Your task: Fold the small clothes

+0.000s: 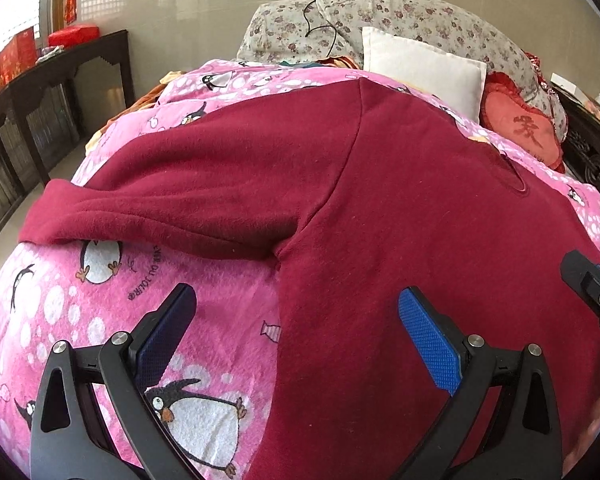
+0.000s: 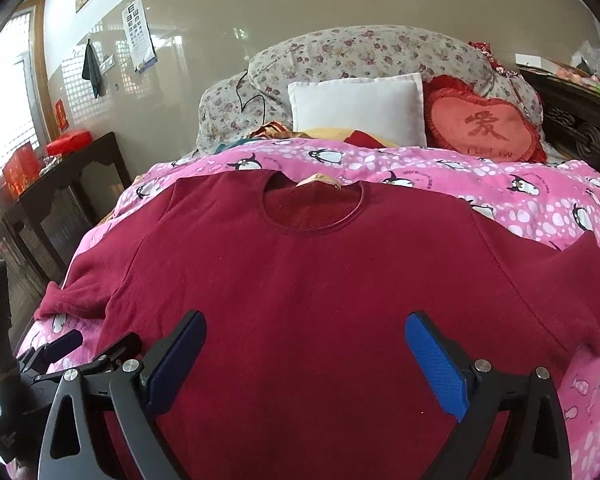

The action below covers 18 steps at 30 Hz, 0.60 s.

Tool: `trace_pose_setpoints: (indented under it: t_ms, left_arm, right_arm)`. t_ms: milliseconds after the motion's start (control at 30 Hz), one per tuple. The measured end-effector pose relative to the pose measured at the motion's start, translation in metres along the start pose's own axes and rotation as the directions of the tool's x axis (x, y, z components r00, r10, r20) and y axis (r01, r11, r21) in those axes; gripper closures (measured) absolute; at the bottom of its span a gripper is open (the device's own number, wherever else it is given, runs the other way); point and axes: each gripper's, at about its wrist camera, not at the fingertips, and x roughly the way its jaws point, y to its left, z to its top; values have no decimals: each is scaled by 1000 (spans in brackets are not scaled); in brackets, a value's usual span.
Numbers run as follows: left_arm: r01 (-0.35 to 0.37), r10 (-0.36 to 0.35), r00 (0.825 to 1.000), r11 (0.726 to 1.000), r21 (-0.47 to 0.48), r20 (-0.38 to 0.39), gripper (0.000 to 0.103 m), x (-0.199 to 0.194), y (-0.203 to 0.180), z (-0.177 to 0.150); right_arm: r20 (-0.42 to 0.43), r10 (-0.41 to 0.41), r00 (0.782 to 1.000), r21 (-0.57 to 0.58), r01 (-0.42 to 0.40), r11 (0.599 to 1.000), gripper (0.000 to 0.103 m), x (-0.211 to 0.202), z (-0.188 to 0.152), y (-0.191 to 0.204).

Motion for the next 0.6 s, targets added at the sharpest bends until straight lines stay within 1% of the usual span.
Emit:
trace_pose_setpoints:
  t_ms: [200,333,433,600]
  left_arm:
    - [-9,9,1000,1000,6,2,1,0,-2,0]
    - [-5,5,1000,1000,0,1,1,1,-2,-1]
    - [-5,5,1000,1000,-6,-1,1,2,-1,-1]
    - [-8,8,1000,1000,-4,-3,1,3,0,-3]
  right_arm:
    - [20,-4,1000,-13,4,1000,4,2,-1,3]
    - [-10,-3,1000,-5,3,1000,4,5,-4,0]
    - [5,-9,1000,-23,9,1000,4,8,-3,1]
    - [5,-4,1000,-19,4,1000,4,11,-4,3]
